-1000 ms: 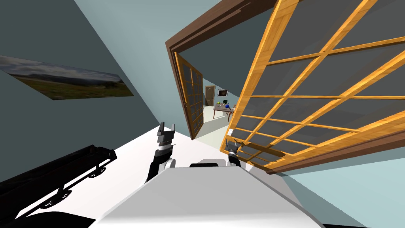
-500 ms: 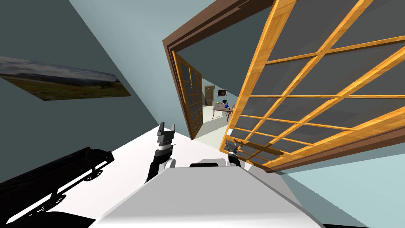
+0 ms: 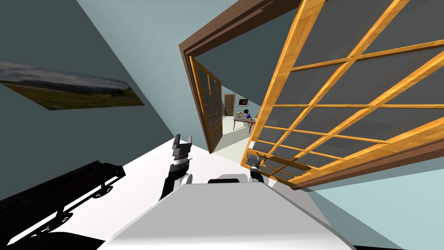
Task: Push the door open
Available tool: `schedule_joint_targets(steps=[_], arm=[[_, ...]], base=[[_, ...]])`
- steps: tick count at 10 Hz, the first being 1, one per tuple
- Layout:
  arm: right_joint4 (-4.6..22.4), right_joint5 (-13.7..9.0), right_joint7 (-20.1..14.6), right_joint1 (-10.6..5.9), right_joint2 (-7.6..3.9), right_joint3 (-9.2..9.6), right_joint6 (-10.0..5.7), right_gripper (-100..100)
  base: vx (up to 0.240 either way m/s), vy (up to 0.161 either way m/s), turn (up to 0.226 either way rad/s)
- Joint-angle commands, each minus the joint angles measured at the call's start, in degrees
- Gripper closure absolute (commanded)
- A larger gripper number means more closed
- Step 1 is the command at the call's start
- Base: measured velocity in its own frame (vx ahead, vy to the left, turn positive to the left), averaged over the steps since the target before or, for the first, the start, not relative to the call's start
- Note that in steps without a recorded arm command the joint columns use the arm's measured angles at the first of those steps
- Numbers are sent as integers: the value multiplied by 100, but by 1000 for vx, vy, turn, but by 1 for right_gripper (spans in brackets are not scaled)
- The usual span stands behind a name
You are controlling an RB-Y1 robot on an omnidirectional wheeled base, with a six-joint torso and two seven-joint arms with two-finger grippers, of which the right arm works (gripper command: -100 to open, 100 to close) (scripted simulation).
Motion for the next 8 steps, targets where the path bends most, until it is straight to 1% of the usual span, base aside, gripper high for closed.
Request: schedule_joint_targets(steps=[1, 3, 4, 6, 8], arm=[[0, 0, 0, 0, 0, 0, 0, -100], [0, 0, 0, 0, 0, 0, 0, -100], [5, 36, -58, -3, -35, 69, 11, -100], [5, 36, -58, -3, -35, 69, 11, -100], [5, 36, -58, -3, -35, 69, 11, -100]], base=[[0, 0, 0], [5, -5, -15], [15, -15, -48], [12, -13, -41], [-2, 2, 8]])
